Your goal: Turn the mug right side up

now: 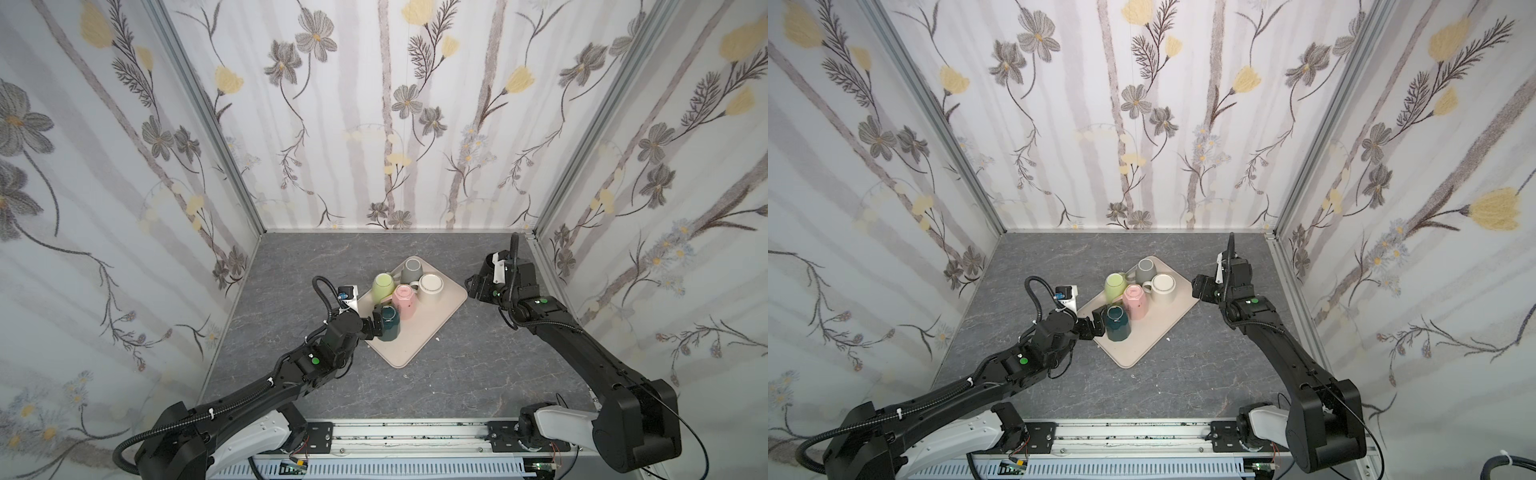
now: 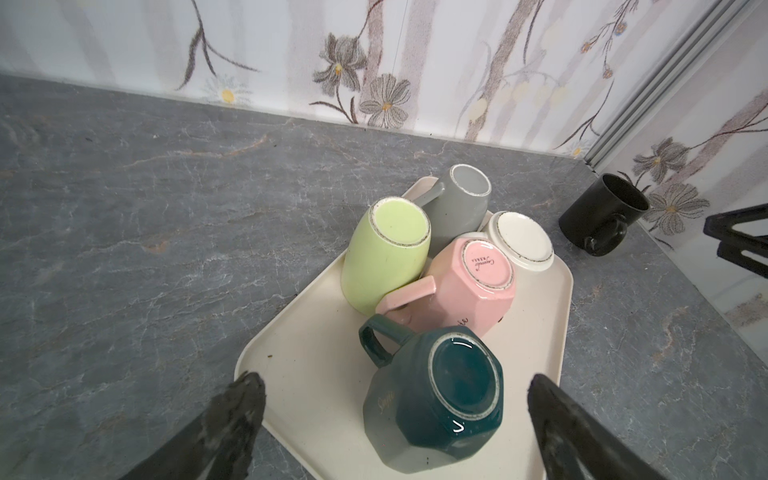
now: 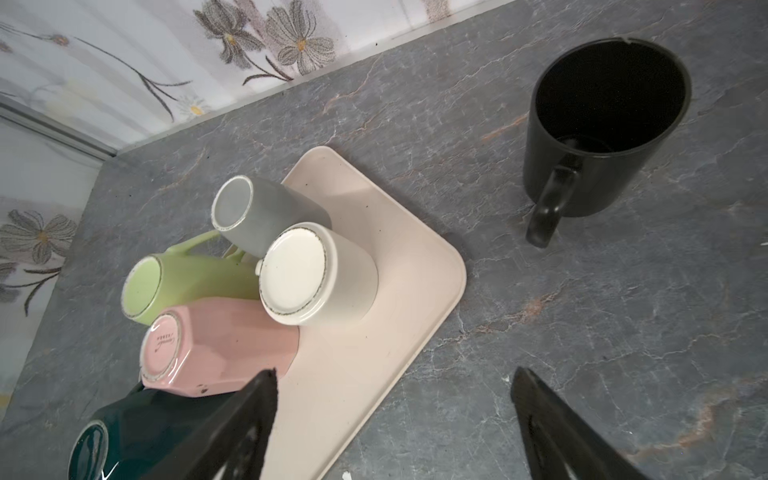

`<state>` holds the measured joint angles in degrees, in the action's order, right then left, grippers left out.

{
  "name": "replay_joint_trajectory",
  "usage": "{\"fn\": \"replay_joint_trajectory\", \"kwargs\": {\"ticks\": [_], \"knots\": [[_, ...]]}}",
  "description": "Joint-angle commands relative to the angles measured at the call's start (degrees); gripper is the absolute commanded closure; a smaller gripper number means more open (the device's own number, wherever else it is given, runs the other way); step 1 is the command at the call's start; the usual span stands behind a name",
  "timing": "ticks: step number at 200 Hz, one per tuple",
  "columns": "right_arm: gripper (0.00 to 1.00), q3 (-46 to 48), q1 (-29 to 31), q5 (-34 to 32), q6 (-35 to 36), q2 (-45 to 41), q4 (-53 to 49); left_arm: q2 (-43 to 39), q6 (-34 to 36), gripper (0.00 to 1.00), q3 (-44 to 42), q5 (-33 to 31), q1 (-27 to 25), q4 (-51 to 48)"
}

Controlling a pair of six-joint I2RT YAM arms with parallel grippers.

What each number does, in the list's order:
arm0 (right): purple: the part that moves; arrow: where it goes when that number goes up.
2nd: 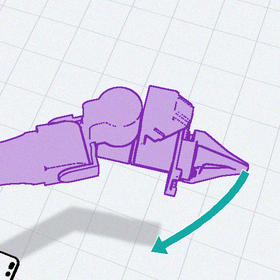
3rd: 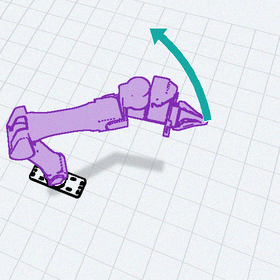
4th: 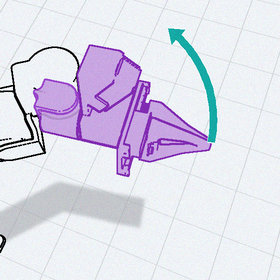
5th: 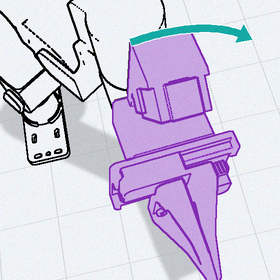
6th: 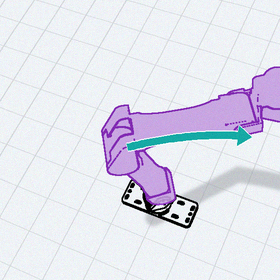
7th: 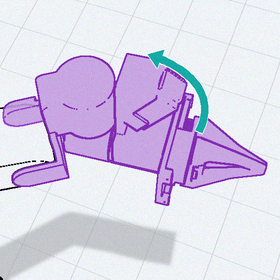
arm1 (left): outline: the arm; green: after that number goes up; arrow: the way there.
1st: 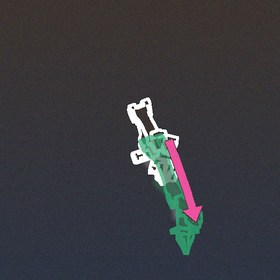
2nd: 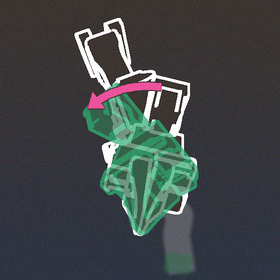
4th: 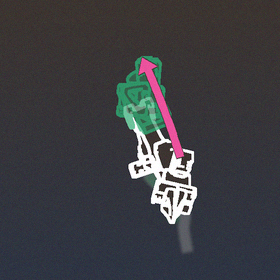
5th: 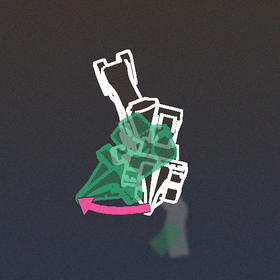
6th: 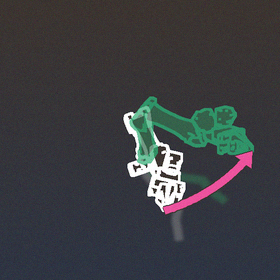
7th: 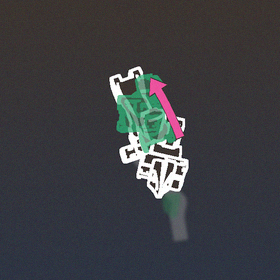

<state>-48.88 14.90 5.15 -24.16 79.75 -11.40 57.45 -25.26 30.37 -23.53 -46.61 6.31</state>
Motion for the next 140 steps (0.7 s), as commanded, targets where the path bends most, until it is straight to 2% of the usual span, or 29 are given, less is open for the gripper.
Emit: {"fn": "replay_joint_trajectory", "kwargs": {"ticks": [1,26,54,83,140], "knots": [[0.08,2.4,3.0,-0.9,0.6,-1.3,9.1,2.1,-3.7,0.0,3.0,1.6,0.0,-5.7],[0.05,8.6,3.8,5.0,-0.5,-2.7,16.7,6.0,-5.9,0.0,8.5,2.5,-0.5,-14.6],[0.0,14.0,3.8,9.8,-2.1,-4.7,21.8,8.9,-7.5,0.0,10.5,5.4,-1.7,-15.8],[0.0,16.8,3.8,11.0,-2.8,-6.8,22.0,11.2,-6.6,0.0,10.4,9.6,-2.4,-12.7],[0.0,18.0,3.9,13.4,-2.4,-6.4,23.8,9.4,-6.9,0.0,9.5,7.2,-2.7,-14.6]]}}
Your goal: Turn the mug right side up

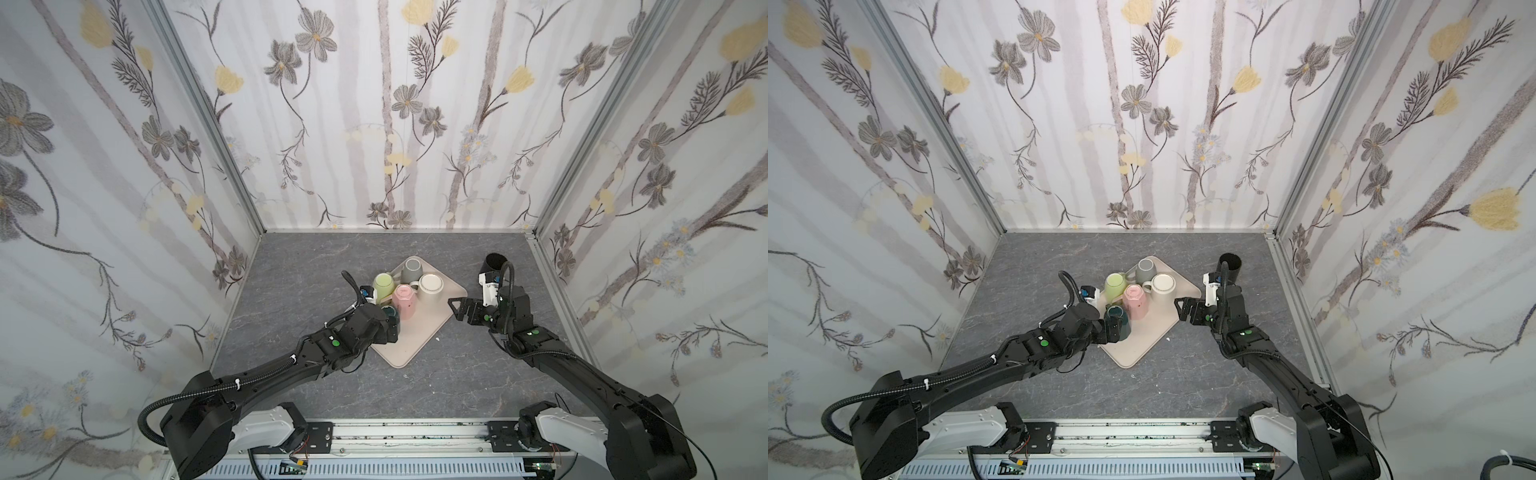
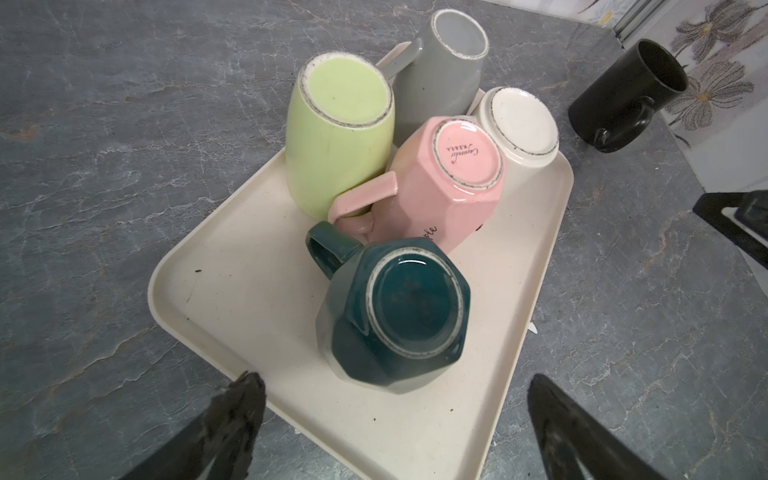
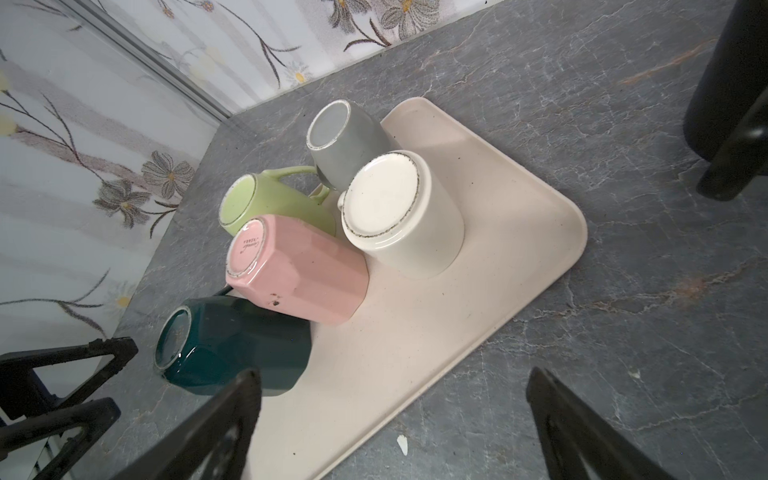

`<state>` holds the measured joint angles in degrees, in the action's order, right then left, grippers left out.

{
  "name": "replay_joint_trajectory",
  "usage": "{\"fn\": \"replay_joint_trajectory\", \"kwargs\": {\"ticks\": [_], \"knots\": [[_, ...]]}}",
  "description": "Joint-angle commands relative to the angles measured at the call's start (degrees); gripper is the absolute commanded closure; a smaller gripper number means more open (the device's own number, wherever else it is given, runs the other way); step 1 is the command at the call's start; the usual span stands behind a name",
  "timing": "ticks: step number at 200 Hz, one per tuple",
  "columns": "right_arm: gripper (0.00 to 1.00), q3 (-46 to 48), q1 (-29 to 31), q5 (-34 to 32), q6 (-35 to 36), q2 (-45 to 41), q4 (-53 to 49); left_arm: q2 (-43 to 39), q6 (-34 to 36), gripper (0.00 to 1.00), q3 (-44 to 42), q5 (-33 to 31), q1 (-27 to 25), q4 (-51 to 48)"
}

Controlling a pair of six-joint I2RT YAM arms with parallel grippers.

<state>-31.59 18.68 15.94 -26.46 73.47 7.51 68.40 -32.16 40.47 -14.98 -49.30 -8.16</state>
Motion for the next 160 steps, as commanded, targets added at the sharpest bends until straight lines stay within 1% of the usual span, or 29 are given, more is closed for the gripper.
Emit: {"fn": "replay_joint_trajectory", "kwargs": {"ticks": [1,14,30,61,78,108,137,160], "knots": [[0.0,0.8,0.1,2.6,-0.1,-0.2,5.0,-1.6,0.2,0.0,-0.7,-1.2,-0.1,0.0],[0.0,2.4,0.3,0.9,-0.3,-1.6,6.5,-2.4,3.2,0.0,-1.6,0.3,-0.1,2.1],[0.0,4.9,0.8,-2.8,-0.6,-4.3,8.3,-2.5,4.6,0.0,-1.3,-0.3,0.1,1.6],[0.0,7.6,1.2,-3.9,-0.3,-7.8,11.8,-0.9,8.4,0.0,1.1,1.0,0.3,0.4],[0.0,9.7,1.4,-4.8,-0.5,-8.6,14.7,0.6,10.1,0.0,2.5,3.7,0.6,0.6],[0.0,11.4,1.5,-5.7,-0.5,-8.1,18.0,3.3,11.0,0.0,4.0,8.0,0.6,1.2],[0.0,11.9,1.6,-7.7,-0.5,-6.8,18.1,5.0,10.9,0.0,4.6,7.9,0.6,0.1],[0.0,12.0,1.6,-9.7,-0.8,-5.9,17.1,4.6,10.3,0.0,2.7,8.4,0.5,2.2]]}}
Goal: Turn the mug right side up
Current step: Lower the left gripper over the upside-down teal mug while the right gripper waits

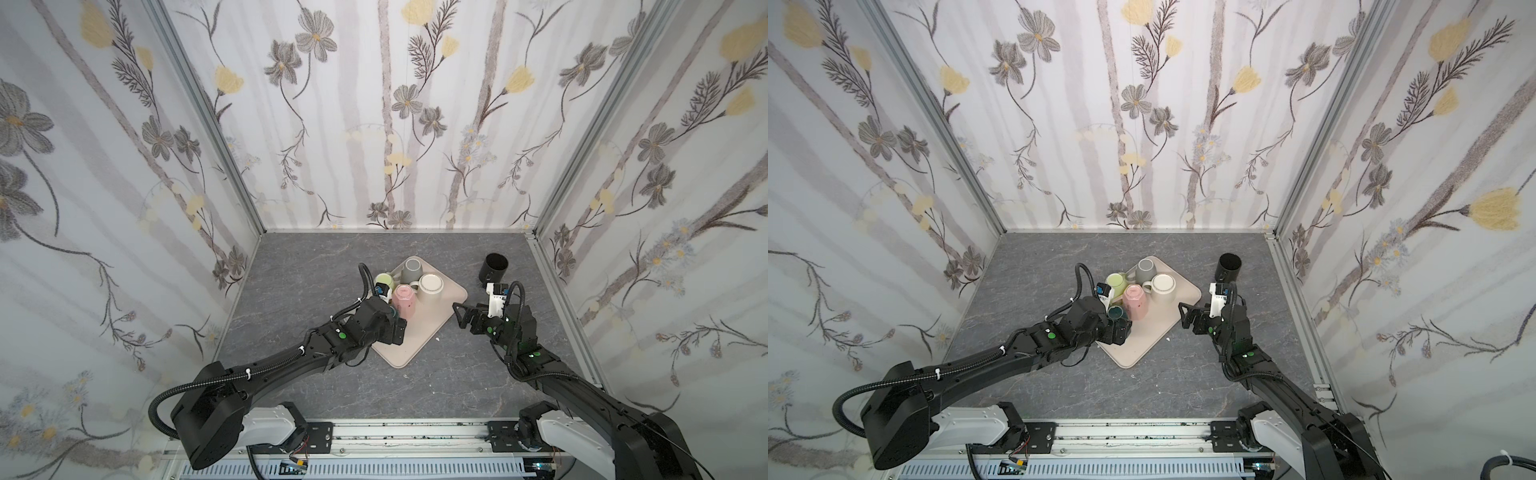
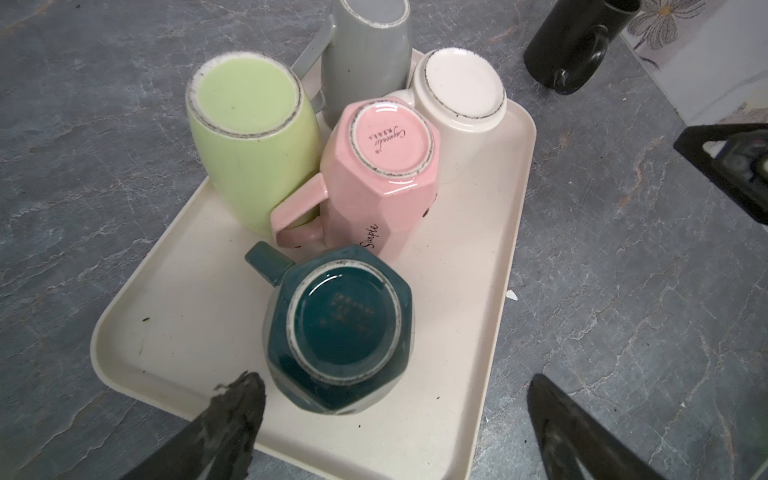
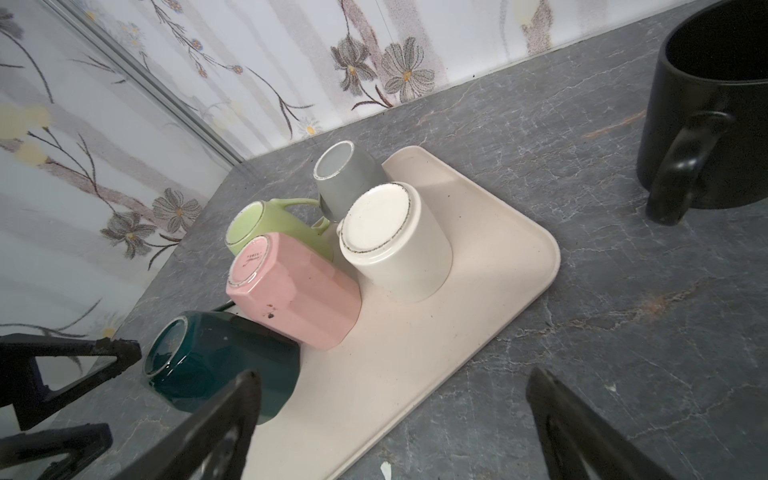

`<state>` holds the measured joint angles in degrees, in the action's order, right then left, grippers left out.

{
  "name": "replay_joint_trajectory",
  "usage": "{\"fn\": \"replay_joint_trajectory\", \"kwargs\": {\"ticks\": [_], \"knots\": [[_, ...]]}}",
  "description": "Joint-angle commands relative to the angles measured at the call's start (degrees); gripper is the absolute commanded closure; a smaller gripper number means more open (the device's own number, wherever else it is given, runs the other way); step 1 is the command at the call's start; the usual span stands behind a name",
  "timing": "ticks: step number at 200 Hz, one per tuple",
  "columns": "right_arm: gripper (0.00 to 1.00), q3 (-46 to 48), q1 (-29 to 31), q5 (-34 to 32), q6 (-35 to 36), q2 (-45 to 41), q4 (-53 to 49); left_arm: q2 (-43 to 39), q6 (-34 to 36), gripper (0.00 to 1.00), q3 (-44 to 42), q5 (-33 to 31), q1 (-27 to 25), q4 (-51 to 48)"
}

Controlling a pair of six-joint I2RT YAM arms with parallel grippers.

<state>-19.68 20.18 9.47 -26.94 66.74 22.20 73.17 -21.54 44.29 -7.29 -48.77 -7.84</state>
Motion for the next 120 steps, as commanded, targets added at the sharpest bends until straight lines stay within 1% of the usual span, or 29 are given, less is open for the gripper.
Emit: {"fn": "replay_joint_trajectory", "kwargs": {"ticks": [1,52,89,120], "knots": [[0.0,0.1,0.1,-3.3,-0.3,0.8,2.4,-0.2,-0.4,0.0,-1.2,0.7,0.1,2.0],[0.0,-0.2,0.1,-4.1,0.0,2.1,2.2,2.8,-1.0,0.0,-1.5,0.7,0.1,2.3],[0.0,-0.3,0.0,-5.2,0.3,2.4,1.9,6.2,-1.0,0.0,0.3,1.8,0.0,2.7],[0.0,-0.4,0.1,-5.7,0.2,2.9,1.6,9.0,-1.1,0.0,2.5,3.2,-1.1,3.0]]}}
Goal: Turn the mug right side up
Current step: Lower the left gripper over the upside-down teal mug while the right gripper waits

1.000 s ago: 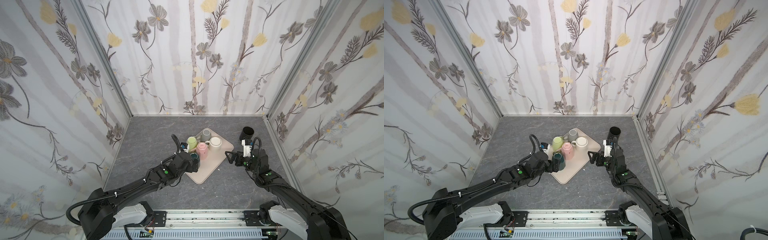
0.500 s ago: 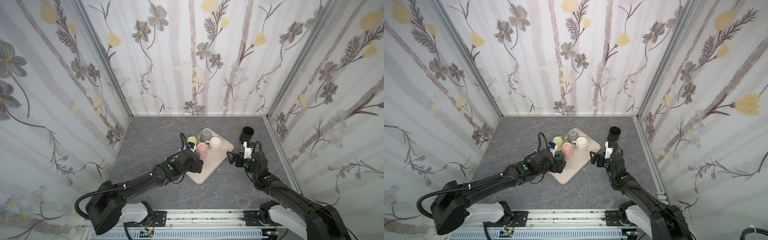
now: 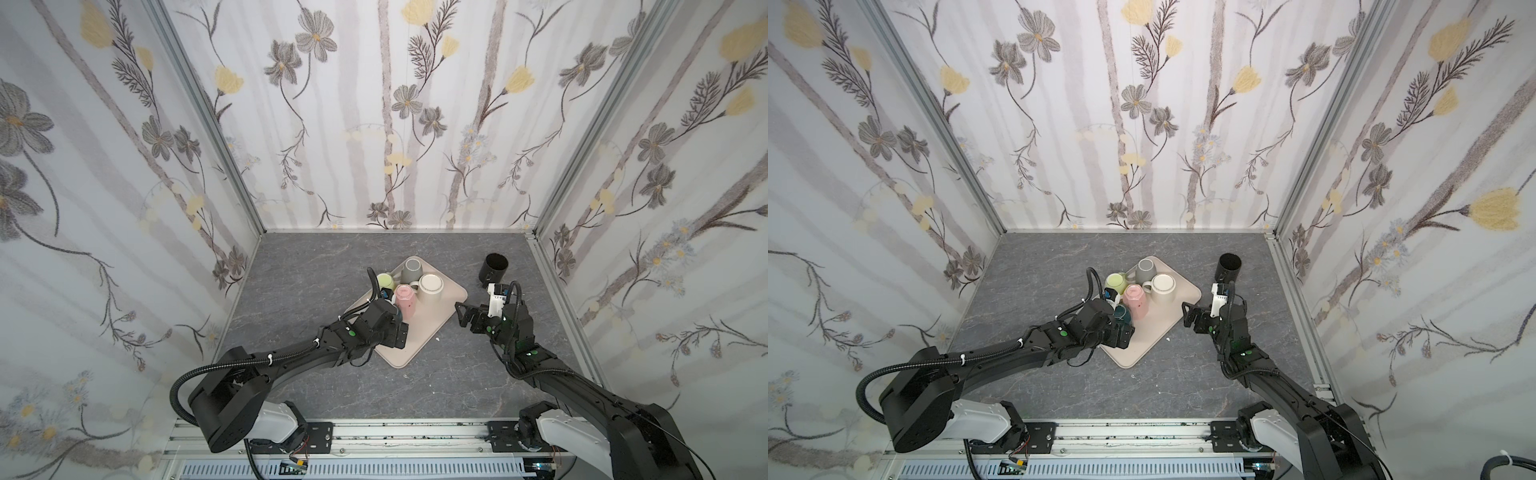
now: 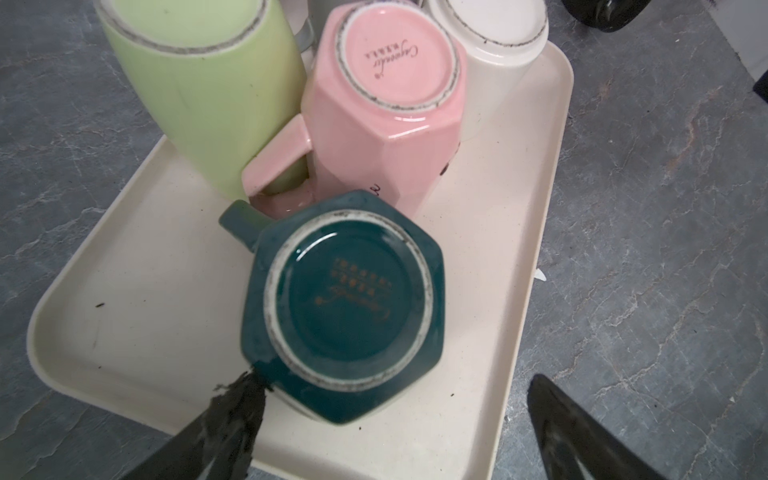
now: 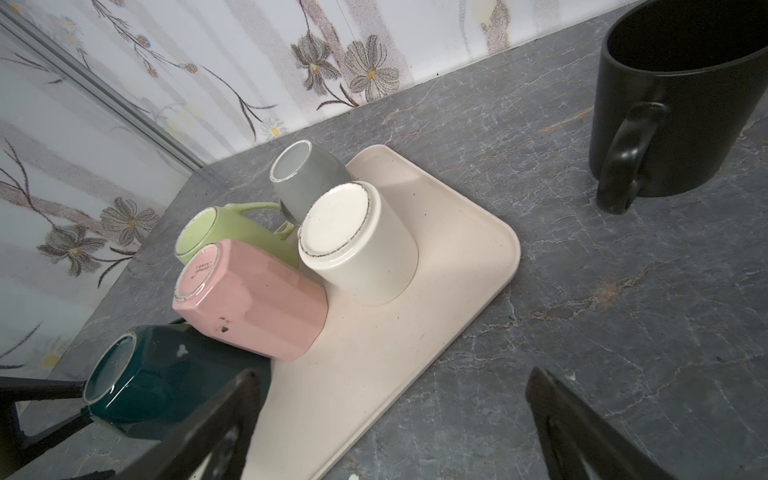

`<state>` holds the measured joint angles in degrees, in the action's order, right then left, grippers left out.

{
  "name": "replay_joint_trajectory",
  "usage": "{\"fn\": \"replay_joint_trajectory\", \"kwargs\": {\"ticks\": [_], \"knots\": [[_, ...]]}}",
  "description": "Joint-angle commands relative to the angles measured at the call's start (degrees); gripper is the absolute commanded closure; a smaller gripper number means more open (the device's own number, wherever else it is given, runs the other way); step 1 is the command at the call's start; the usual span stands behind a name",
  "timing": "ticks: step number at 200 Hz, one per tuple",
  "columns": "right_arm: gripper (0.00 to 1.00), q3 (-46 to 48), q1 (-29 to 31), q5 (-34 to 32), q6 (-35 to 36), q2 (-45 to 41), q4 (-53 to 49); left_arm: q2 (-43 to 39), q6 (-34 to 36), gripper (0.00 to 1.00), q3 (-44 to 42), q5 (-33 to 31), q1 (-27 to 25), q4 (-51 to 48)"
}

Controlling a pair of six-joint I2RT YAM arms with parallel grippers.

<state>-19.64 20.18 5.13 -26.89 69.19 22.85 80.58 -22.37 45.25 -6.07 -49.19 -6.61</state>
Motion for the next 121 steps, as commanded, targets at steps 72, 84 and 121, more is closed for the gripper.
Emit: {"fn": "replay_joint_trajectory", "kwargs": {"ticks": [72,84,121], "knots": [[0.0,-1.2,0.0,-1.9,0.3,1.7,0.0,8.3,-2.5,0.0,7.1,6.0,-2.7,3.8],[0.0,-1.2,0.0,-2.1,0.3,1.8,0.0,9.7,-2.7,0.0,8.0,6.3,-2.8,3.8],[0.0,-1.2,-0.1,-2.4,0.2,1.6,-0.2,12.3,-3.7,0.0,10.8,8.8,-3.1,4.3]]}}
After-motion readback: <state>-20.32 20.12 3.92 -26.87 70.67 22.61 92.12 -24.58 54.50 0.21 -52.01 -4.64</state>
